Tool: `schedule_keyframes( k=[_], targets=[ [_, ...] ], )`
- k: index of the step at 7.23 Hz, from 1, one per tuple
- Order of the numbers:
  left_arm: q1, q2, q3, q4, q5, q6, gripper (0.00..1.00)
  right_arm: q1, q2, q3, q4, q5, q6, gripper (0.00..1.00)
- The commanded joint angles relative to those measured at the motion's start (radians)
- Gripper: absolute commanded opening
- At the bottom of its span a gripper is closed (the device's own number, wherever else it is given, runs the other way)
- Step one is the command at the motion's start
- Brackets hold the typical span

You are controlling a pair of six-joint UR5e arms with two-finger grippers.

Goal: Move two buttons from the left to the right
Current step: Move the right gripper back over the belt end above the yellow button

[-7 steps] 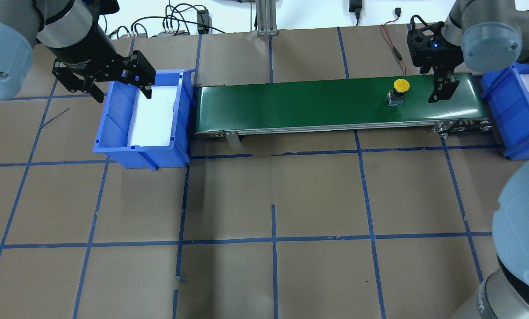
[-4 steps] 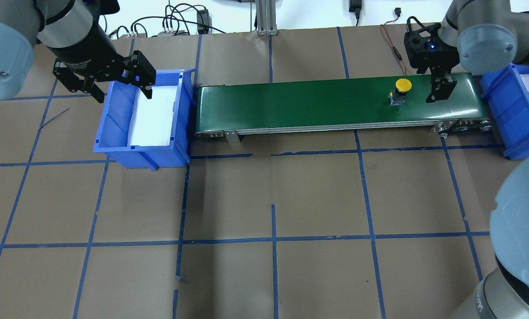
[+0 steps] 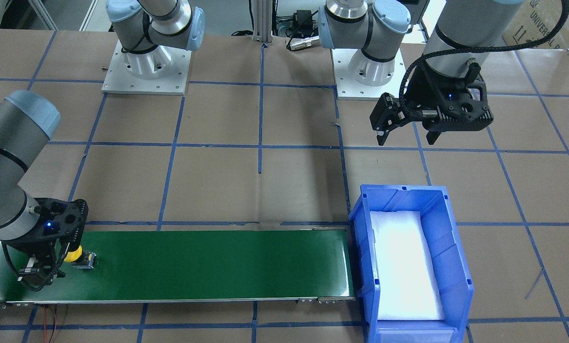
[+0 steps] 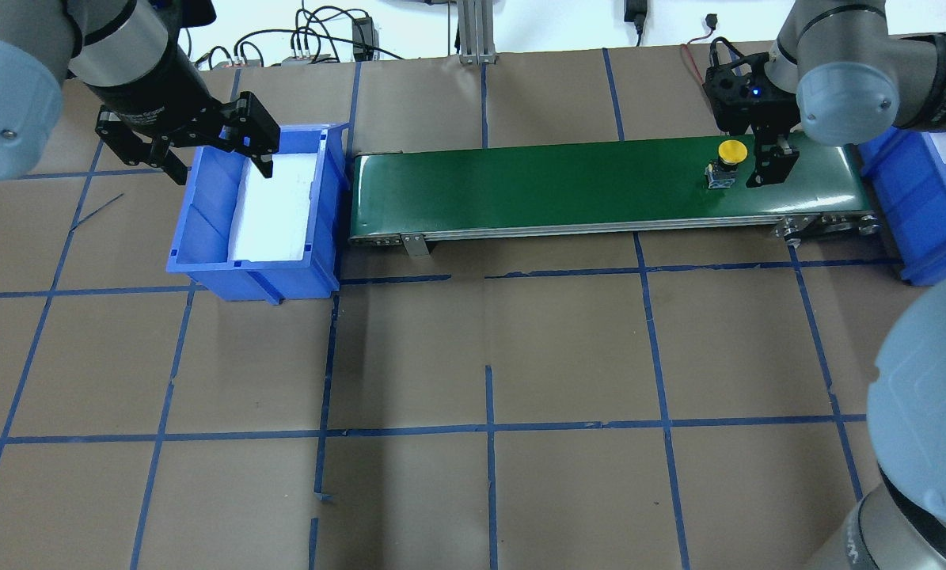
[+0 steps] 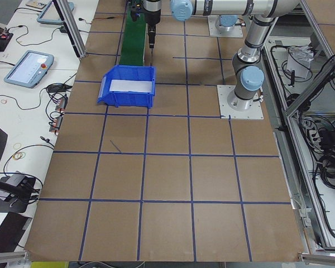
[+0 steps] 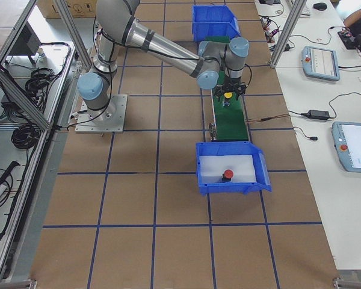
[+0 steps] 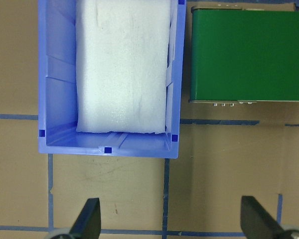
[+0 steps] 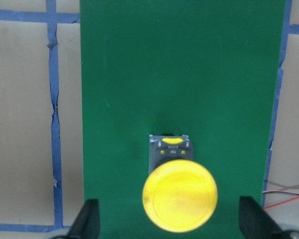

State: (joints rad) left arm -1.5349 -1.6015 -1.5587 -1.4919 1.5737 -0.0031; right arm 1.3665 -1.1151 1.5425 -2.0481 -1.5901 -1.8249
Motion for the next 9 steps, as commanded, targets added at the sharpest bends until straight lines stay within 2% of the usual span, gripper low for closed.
schedule_keyframes(
  k=[1,2,3,4,5,6,9],
  targets=[
    [0.002,0.000,0.002,-0.004,0.000,0.000,1.00,0.000,0.006,0.001,-0.003,0.022,-0.001,0.97],
    [0.001,0.003,0.002,-0.005,-0.007,0.000,1.00,0.000,0.008,0.001,-0.004,0.022,-0.001,0.95],
    [0.001,0.003,0.002,-0.005,-0.009,0.000,1.00,0.000,0.009,0.002,-0.015,-0.017,0.006,0.80],
    [0.001,0.003,0.002,-0.005,-0.003,0.000,1.00,0.000,0.009,0.002,-0.030,-0.077,0.007,0.54],
    [0.001,0.003,0.000,-0.004,-0.001,0.000,1.00,0.000,0.006,0.001,-0.033,-0.086,0.007,0.35],
    [0.001,0.003,0.000,-0.002,-0.001,0.000,1.00,0.000,0.003,-0.002,-0.034,-0.090,0.018,0.24],
    [0.002,0.003,0.000,0.002,-0.001,0.000,1.00,-0.001,-0.003,-0.015,-0.034,-0.090,0.018,0.21]
  ],
)
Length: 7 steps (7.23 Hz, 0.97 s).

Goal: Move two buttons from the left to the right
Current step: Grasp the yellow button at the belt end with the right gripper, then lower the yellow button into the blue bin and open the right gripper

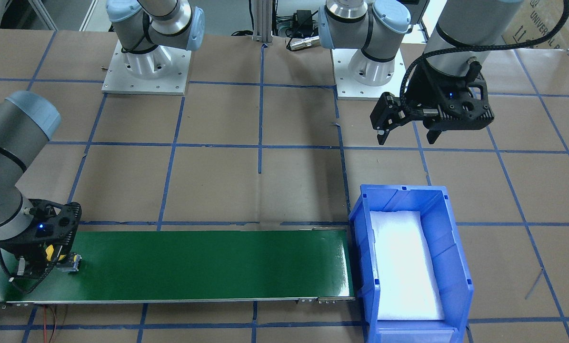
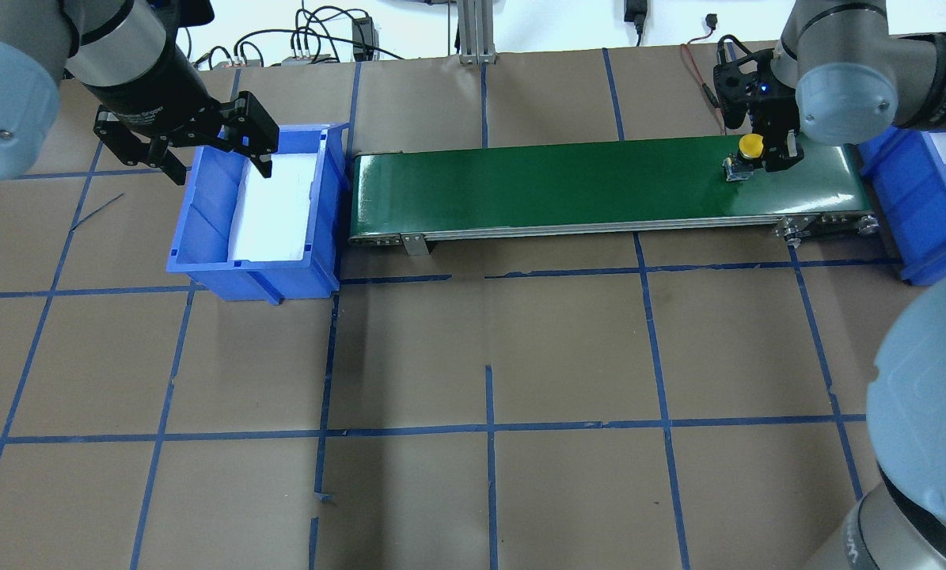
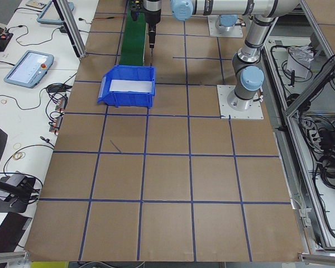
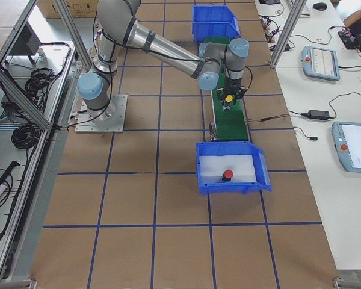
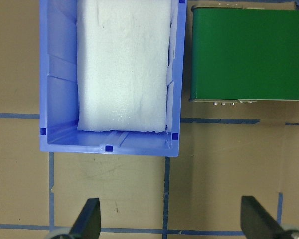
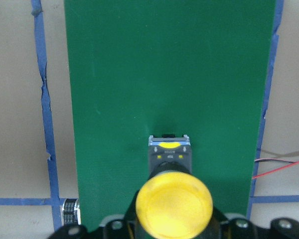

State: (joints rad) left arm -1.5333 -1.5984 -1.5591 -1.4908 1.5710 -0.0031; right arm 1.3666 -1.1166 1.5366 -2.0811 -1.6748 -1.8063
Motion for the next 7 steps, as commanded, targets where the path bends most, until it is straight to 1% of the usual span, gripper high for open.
schedule_keyframes(
  k=[1,2,3,4,5,6,7],
  targets=[
    [0.001,0.000,-0.001,0.001,0.001,0.000,1.00,-0.012,-0.003,-0.056,0.015,-0.006,-0.010,0.21],
    [0.002,0.000,0.001,0.001,0.001,0.000,1.00,-0.044,-0.012,-0.084,0.027,-0.010,-0.033,0.22],
    [0.001,-0.002,0.001,0.003,0.001,0.000,1.00,-0.126,-0.028,-0.090,0.027,0.006,-0.095,0.22],
    [0.001,0.000,0.001,0.001,0.003,0.000,1.00,-0.223,-0.029,-0.098,0.018,0.010,-0.204,0.22],
    [0.001,0.000,0.001,0.001,0.003,0.000,1.00,-0.307,-0.026,-0.127,0.015,0.054,-0.307,0.22],
    [0.001,0.000,0.001,0.001,0.003,0.000,1.00,-0.381,-0.014,-0.176,0.010,0.078,-0.421,0.22],
    [0.001,0.000,0.001,0.001,0.003,0.000,1.00,-0.418,-0.011,-0.196,0.010,0.079,-0.461,0.22]
  ],
)
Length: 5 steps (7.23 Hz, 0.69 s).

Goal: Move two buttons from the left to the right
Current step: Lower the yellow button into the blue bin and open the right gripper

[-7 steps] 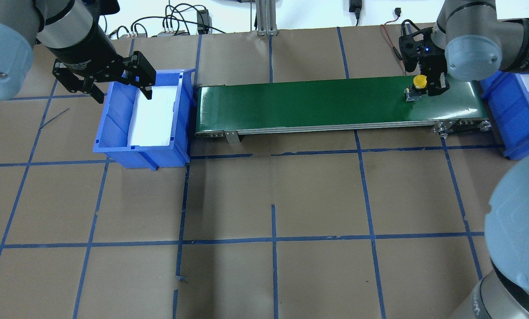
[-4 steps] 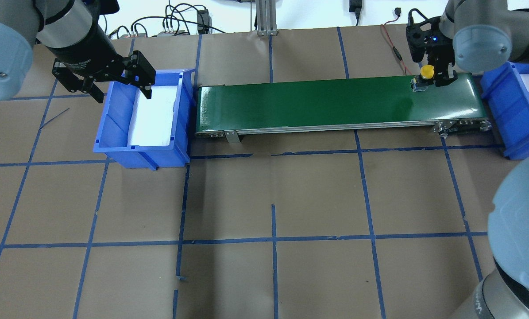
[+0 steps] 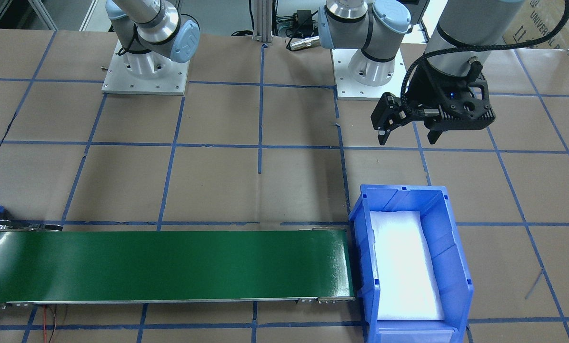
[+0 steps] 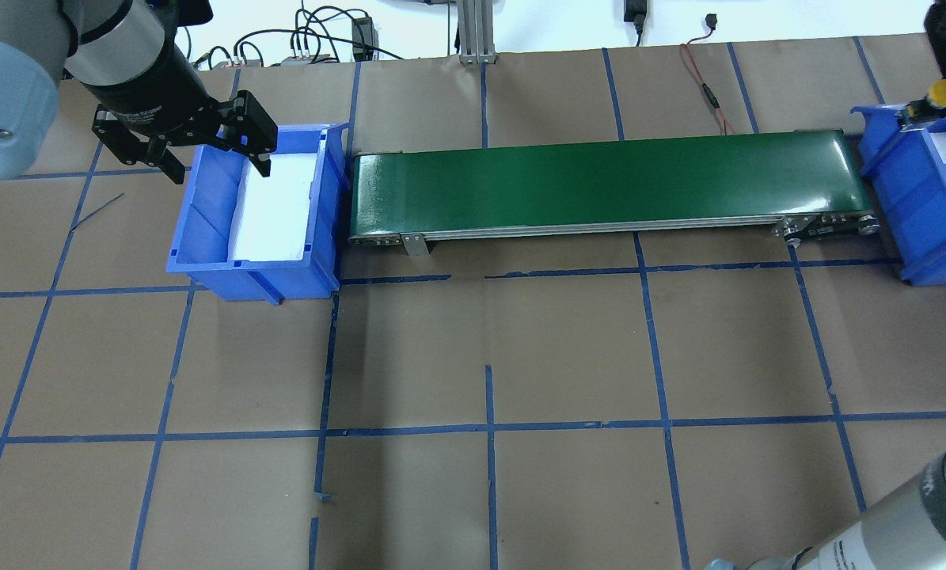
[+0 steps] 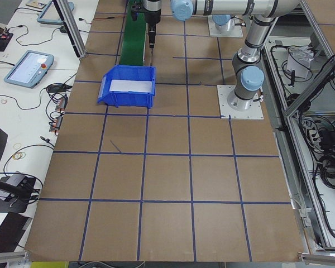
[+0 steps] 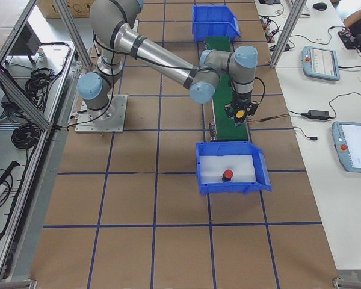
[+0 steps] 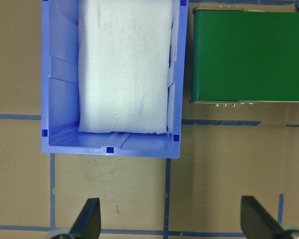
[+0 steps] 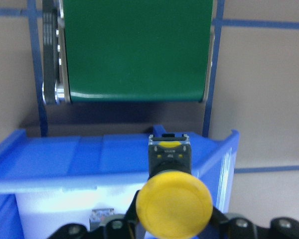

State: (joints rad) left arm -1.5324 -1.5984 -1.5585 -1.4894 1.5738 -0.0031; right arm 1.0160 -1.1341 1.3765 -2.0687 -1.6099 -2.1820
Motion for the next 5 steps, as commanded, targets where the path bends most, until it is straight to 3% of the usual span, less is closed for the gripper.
schedule_keyframes(
  k=[1,2,5],
  targets=[
    [0.002,0.000,-0.002,0.000,0.000,0.000,1.00,-0.098,0.049,-0.033,-0.004,0.016,-0.088,0.22],
    [0.002,0.000,-0.002,0.000,0.000,0.000,1.00,-0.117,0.127,-0.054,-0.008,0.049,-0.108,0.22],
    [0.002,0.000,-0.002,0.000,0.000,0.000,1.00,-0.119,0.151,0.028,-0.057,-0.007,-0.128,0.23]
  ],
)
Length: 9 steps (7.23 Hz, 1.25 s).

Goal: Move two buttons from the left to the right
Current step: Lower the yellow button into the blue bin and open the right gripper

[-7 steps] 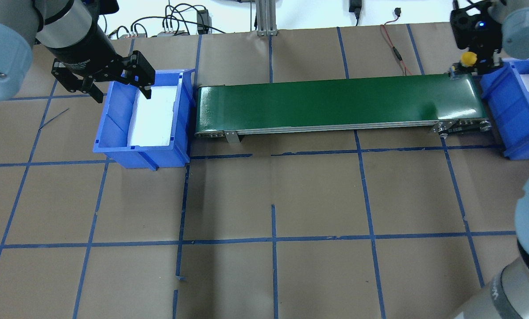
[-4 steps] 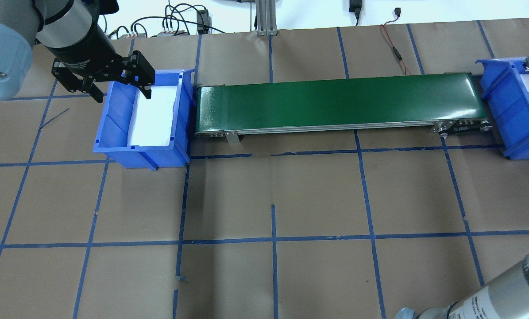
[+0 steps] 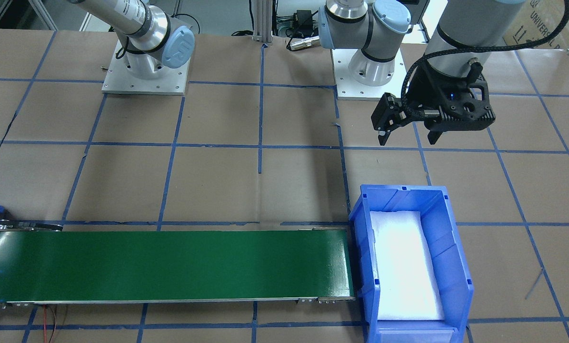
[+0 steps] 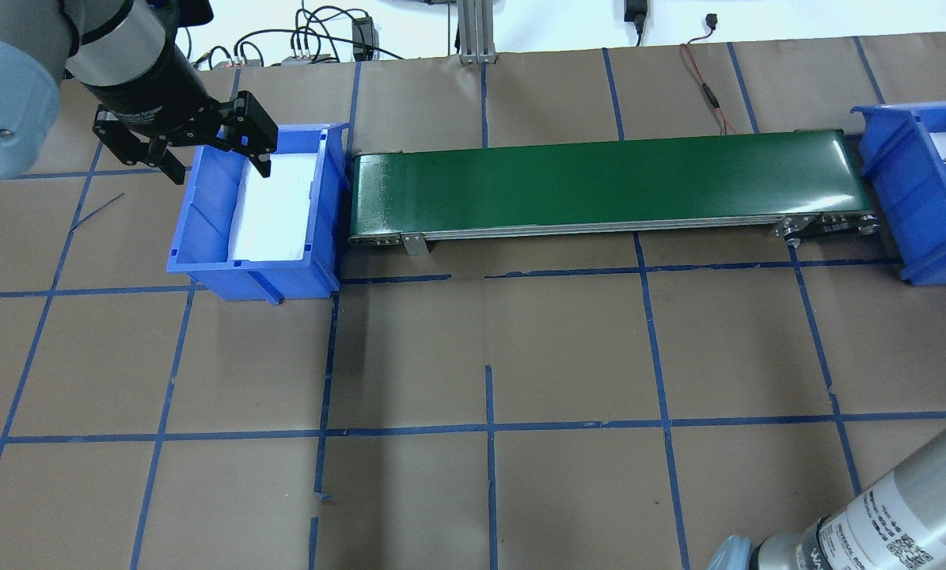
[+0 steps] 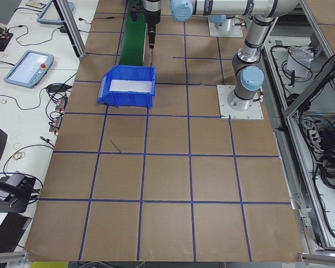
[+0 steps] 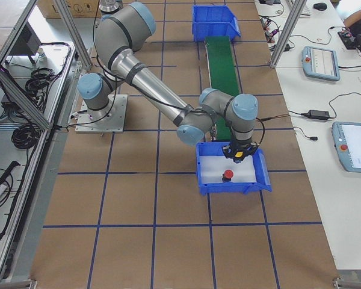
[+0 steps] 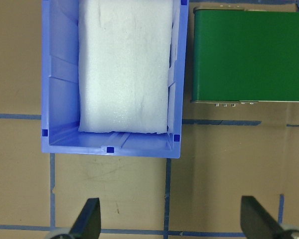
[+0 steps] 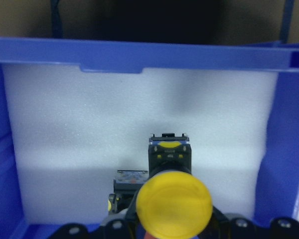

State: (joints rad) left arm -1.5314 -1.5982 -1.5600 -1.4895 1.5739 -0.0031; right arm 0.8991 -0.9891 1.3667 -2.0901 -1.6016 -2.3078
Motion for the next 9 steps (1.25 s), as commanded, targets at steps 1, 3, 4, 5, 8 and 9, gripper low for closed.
schedule_keyframes(
  k=[1,3,4,5,8,9],
  targets=[
    [-0.001,0.000,0.000,0.000,0.000,0.000,1.00,-0.002,0.006,0.044,-0.039,-0.015,-0.002,0.23],
    [0.000,0.000,0.000,0.000,0.000,0.000,1.00,-0.002,-0.011,0.089,-0.036,-0.023,0.001,0.32],
    [0.000,0.000,0.000,0.000,0.000,0.000,1.00,-0.002,-0.003,0.095,-0.039,-0.017,0.001,0.32],
    [0.000,0.000,0.000,0.000,0.000,0.000,1.00,-0.002,0.000,0.091,-0.042,-0.017,-0.002,0.32],
    [0.000,0.000,-0.005,0.000,0.001,0.000,1.00,-0.002,-0.008,0.088,-0.048,-0.012,-0.031,1.00],
    [-0.001,0.000,-0.003,0.002,0.002,0.000,1.00,-0.002,-0.016,0.080,-0.047,-0.014,-0.033,1.00]
  ],
)
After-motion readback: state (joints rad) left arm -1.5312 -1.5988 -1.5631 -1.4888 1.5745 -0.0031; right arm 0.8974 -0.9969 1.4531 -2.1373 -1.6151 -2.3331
